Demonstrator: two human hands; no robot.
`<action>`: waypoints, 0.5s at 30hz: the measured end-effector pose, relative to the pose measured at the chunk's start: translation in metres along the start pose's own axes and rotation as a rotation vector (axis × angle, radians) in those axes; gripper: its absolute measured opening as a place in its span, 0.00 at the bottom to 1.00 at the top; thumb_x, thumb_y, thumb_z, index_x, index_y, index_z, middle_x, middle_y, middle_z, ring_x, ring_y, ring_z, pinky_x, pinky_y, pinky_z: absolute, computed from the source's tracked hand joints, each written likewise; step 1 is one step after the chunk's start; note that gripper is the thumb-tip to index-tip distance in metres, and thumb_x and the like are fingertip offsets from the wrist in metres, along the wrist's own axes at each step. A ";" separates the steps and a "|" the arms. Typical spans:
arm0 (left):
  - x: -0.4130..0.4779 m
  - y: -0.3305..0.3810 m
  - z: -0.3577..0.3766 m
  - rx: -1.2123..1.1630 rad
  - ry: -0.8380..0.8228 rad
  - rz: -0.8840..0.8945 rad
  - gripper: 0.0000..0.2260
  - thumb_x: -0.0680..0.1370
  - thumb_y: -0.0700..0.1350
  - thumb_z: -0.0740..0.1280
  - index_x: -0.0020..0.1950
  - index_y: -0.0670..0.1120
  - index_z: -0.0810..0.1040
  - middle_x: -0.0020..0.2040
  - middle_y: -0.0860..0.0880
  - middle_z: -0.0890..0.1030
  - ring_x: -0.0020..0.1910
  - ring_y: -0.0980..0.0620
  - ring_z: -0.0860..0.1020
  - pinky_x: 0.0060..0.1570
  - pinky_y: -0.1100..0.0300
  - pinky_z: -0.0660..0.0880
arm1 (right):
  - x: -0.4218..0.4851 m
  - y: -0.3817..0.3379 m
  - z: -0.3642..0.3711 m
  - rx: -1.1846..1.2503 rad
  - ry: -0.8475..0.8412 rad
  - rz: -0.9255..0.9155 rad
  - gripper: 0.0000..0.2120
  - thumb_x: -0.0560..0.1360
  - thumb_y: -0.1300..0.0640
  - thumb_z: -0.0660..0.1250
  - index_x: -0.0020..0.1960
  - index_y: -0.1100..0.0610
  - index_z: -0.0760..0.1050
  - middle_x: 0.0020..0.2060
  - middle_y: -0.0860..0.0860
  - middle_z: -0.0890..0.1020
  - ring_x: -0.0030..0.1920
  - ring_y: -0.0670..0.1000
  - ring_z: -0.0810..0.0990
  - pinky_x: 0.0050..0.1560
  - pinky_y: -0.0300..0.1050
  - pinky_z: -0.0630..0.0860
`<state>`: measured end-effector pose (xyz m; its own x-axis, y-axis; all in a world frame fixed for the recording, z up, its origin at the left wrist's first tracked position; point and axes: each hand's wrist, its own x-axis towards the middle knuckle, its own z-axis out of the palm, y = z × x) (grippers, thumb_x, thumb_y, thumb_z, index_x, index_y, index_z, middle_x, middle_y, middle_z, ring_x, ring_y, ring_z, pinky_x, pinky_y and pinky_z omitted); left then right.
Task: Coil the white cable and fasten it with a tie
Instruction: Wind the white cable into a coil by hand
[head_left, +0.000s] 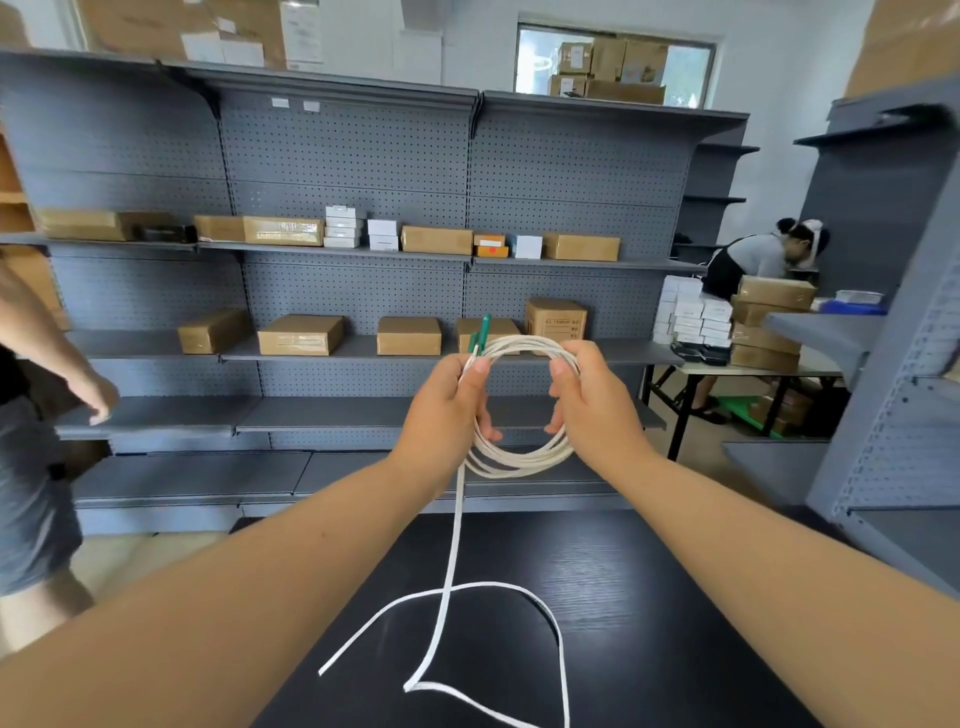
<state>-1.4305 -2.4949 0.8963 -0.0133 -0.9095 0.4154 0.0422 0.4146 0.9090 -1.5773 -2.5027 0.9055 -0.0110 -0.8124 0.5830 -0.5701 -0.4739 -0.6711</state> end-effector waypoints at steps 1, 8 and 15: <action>0.000 0.000 0.003 0.008 0.003 0.002 0.09 0.81 0.48 0.56 0.45 0.49 0.72 0.28 0.51 0.67 0.25 0.53 0.67 0.31 0.58 0.73 | 0.000 0.000 -0.002 -0.001 -0.001 -0.009 0.09 0.81 0.56 0.53 0.60 0.54 0.67 0.39 0.51 0.75 0.30 0.48 0.76 0.30 0.29 0.70; 0.002 0.005 0.012 0.265 -0.034 0.054 0.09 0.81 0.51 0.56 0.48 0.48 0.71 0.30 0.50 0.67 0.26 0.54 0.67 0.34 0.55 0.71 | 0.002 0.002 -0.015 -0.159 -0.066 -0.127 0.20 0.80 0.56 0.57 0.71 0.56 0.61 0.65 0.55 0.68 0.58 0.57 0.74 0.58 0.53 0.74; 0.006 0.007 0.011 0.570 -0.097 0.131 0.12 0.81 0.51 0.56 0.47 0.44 0.70 0.29 0.49 0.70 0.24 0.55 0.71 0.25 0.69 0.67 | 0.006 0.002 -0.022 -0.401 -0.202 -0.197 0.16 0.81 0.53 0.53 0.66 0.56 0.66 0.60 0.57 0.73 0.58 0.58 0.73 0.57 0.55 0.71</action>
<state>-1.4417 -2.4967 0.9058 -0.1364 -0.8542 0.5017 -0.4933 0.4978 0.7133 -1.5963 -2.5013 0.9175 0.2657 -0.7892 0.5536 -0.8173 -0.4890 -0.3047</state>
